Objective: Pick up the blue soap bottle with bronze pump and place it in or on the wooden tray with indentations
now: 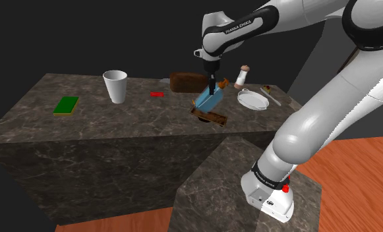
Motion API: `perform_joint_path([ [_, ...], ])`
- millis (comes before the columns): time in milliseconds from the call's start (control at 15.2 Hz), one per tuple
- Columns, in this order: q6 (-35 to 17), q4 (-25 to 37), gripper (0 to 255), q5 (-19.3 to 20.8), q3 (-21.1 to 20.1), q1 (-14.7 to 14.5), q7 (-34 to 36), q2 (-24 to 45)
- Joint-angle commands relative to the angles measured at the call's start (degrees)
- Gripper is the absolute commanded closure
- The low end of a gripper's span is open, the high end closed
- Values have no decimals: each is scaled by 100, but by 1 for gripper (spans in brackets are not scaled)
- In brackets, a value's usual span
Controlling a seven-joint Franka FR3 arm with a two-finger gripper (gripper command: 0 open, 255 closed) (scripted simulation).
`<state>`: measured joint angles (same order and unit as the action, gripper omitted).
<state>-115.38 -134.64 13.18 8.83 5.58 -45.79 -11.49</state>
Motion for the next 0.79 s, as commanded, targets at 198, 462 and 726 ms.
perform_joint_path([
  [198, -7, -3, 255, 0, 0, 0, 2, 0],
  [462, -7, -3, 0, 0, -1, -1, 2, 0],
  [726, 391, 290, 0, -46, -49, -36, -13, -99],
])
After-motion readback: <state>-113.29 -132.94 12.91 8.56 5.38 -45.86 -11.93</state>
